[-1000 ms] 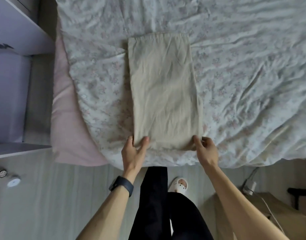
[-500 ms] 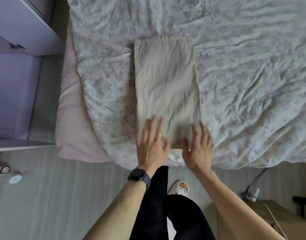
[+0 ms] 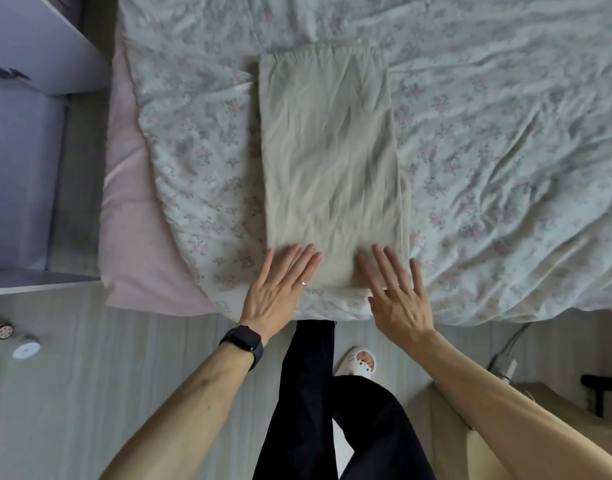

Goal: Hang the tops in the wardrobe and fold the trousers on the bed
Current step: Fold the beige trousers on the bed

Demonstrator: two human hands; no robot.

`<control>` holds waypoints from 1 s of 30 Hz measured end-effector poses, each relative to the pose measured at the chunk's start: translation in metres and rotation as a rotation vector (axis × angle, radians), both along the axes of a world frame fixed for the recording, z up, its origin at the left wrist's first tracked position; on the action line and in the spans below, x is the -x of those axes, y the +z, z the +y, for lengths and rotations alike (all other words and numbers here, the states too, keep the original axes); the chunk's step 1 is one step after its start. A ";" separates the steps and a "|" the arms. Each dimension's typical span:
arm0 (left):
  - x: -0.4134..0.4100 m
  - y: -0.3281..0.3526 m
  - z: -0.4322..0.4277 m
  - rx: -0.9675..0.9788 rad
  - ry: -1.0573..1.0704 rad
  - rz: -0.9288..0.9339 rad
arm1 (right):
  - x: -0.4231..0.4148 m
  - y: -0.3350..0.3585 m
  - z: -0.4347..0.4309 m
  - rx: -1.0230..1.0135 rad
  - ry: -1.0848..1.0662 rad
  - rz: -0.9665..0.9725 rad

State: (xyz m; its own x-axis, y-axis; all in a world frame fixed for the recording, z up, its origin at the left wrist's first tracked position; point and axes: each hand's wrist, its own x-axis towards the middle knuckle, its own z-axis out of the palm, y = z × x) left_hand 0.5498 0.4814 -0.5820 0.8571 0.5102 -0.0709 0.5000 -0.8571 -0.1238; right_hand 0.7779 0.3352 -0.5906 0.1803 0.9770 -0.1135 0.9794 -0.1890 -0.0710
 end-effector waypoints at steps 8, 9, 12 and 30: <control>-0.016 -0.012 0.001 0.047 0.080 0.030 | -0.006 -0.020 0.023 -0.053 0.098 -0.010; -0.017 -0.015 0.005 0.063 0.092 0.043 | -0.008 -0.022 0.025 -0.044 0.112 -0.007; -0.017 -0.020 0.009 0.115 0.074 0.081 | -0.007 -0.022 0.029 -0.020 0.138 -0.014; 0.003 0.185 -0.044 0.312 0.026 0.356 | 0.013 0.194 -0.014 0.273 0.088 0.216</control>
State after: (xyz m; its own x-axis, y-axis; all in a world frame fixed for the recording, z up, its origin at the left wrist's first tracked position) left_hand 0.5469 0.4371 -0.3967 0.7387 0.4388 -0.5116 0.4949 -0.8684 -0.0302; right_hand 0.7654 0.3214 -0.3963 0.0401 0.9161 -0.3989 0.9607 -0.1451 -0.2366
